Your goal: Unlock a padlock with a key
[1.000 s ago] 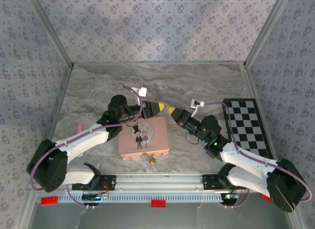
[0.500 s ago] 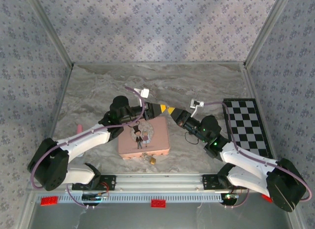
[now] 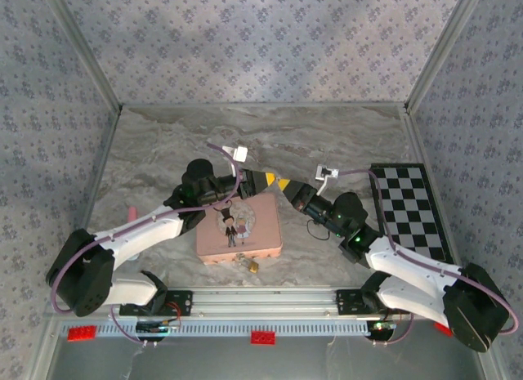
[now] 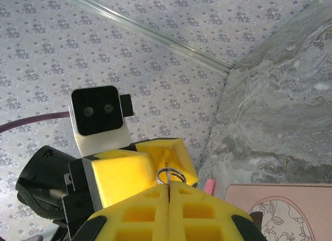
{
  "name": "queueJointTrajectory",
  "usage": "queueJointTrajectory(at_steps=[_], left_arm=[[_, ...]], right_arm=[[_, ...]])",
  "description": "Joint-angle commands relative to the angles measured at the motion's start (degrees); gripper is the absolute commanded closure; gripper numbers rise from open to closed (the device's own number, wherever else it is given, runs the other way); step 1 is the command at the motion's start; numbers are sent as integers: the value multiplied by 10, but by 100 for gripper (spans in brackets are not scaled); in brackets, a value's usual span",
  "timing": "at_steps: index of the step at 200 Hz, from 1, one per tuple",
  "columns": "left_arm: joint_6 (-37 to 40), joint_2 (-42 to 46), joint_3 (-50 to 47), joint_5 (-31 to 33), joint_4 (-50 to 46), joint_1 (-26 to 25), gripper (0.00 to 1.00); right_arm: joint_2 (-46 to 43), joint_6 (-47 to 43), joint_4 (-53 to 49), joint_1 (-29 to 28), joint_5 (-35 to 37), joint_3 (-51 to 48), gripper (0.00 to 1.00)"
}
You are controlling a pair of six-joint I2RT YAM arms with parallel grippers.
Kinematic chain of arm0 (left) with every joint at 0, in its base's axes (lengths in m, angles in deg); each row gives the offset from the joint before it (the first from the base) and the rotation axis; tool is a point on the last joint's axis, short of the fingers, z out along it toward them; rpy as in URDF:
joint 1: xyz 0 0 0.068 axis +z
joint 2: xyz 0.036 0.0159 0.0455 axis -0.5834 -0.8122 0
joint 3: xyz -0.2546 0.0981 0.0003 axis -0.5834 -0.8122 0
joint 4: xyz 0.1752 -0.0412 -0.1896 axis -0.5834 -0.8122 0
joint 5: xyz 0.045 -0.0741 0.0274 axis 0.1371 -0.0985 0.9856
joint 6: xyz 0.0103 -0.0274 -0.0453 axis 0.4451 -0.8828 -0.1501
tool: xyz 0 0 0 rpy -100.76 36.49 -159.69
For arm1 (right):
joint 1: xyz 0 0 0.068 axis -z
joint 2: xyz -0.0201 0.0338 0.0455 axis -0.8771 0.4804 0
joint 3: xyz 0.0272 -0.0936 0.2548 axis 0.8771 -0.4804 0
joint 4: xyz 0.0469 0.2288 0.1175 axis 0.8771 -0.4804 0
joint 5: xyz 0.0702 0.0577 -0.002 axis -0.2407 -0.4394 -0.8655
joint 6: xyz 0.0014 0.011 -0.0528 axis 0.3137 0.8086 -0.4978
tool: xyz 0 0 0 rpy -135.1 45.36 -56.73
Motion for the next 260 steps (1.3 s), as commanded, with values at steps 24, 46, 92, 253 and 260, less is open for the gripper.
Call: queueJointTrajectory(at_steps=[24,46,92,253,260], left_arm=[[0,9,6,-13,24,-6,84],[0,10,7,-13,25,-8,87],[24,17,14,-12,-3,-10,94],[471,-40,387,319,-782,-141,100],[463,-32,378,287,-759,-141,100]], right_arm=[[-10,-7,10,-5,5,-3,100],[-9,-8,9,-5,6,-4,100],[-11,-5,-8,-6,19,-4,100],[-107,-179,-143,-17,67,-28,30],[-102,-183,-128,-17,47,-27,29]])
